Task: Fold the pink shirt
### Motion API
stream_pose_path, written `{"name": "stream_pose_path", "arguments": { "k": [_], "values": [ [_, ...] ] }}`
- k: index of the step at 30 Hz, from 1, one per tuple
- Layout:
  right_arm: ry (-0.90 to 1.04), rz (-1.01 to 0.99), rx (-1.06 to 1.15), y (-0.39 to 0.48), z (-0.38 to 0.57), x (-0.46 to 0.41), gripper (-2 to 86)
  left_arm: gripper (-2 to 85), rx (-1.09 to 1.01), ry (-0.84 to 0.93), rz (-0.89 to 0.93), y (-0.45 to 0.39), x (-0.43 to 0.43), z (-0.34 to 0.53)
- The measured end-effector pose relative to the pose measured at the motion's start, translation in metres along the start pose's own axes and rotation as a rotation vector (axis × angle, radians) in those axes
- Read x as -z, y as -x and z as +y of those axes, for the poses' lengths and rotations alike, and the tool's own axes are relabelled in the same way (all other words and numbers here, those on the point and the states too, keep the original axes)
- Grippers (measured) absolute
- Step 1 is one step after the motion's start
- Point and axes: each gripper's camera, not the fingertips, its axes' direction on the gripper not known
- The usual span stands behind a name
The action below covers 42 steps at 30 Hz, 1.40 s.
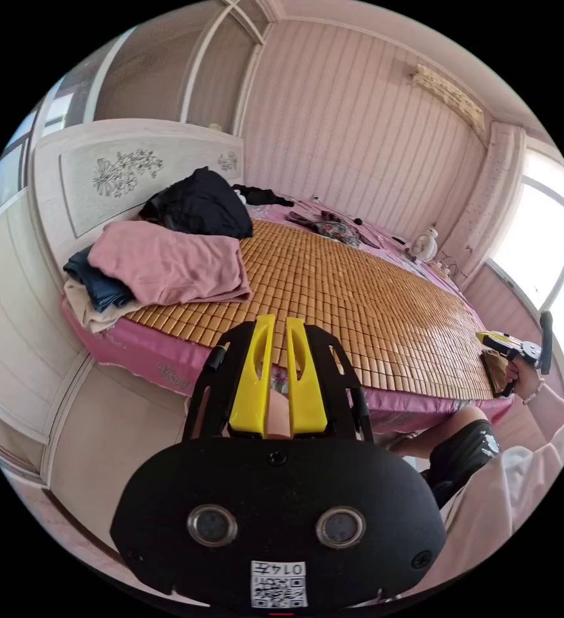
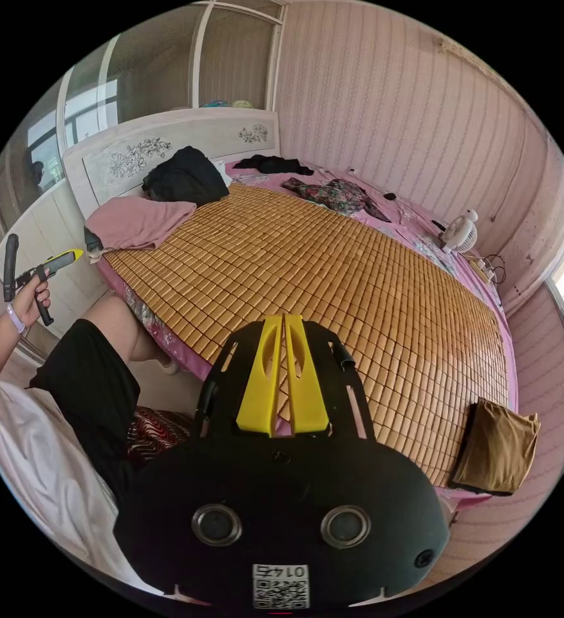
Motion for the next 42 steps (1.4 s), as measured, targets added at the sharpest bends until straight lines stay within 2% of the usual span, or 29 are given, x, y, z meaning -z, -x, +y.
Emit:
{"name": "stream_pose_path", "arguments": {
  "k": [4,7,9,14,18,24,26,29,33,37,39,41,42],
  "values": [
    [0.076,-0.304,0.154,0.065,-0.087,-0.082,6.5,6.3,0.121,0.013,-0.080,0.072,0.001,-0.005],
    [0.151,-0.511,0.174,0.103,-0.141,-0.144,8.2,9.1,0.211,0.002,-0.084,0.124,-0.008,-0.019],
    [0.188,-0.561,0.182,0.123,-0.170,-0.181,9.2,10.5,0.251,-0.014,-0.071,0.159,-0.022,-0.037],
    [0.287,-0.485,0.242,0.181,-0.229,-0.276,10.8,12.1,0.326,-0.043,-0.036,0.212,-0.062,-0.086],
    [0.384,-0.521,0.099,0.196,-0.265,-0.343,10.5,11.5,0.396,-0.093,-0.094,0.242,-0.089,-0.127],
    [0.434,-0.585,-0.082,0.183,-0.285,-0.394,7.3,3.8,0.393,0.068,-0.102,0.261,-0.127,-0.164],
    [0.399,-0.645,-0.090,0.172,-0.289,-0.390,5.6,1.5,0.337,0.058,-0.088,0.254,-0.117,-0.173],
    [0.258,-0.733,-0.118,0.135,-0.295,-0.360,2.7,1.1,0.253,-0.061,-0.041,0.229,-0.082,-0.197],
    [0.005,-0.820,-0.222,0.034,-0.285,-0.282,1.5,0.7,0.061,-0.173,0.036,0.169,-0.039,-0.279],
    [-0.230,-0.753,-0.312,-0.073,-0.209,-0.170,1.5,0.5,-0.157,-0.245,0.228,0.084,0.002,-0.321],
    [-0.235,-0.690,-0.328,-0.108,-0.152,-0.128,1.5,0.5,-0.292,-0.221,0.411,0.022,0.011,-0.307],
    [-0.150,-0.584,-0.355,-0.135,-0.089,-0.107,4.1,0.5,-0.305,-0.153,0.546,-0.015,-0.006,-0.276],
    [-0.043,-0.467,-0.383,-0.149,-0.045,-0.103,5.8,0.5,-0.284,-0.067,0.615,-0.036,-0.030,-0.249]
  ]
}}
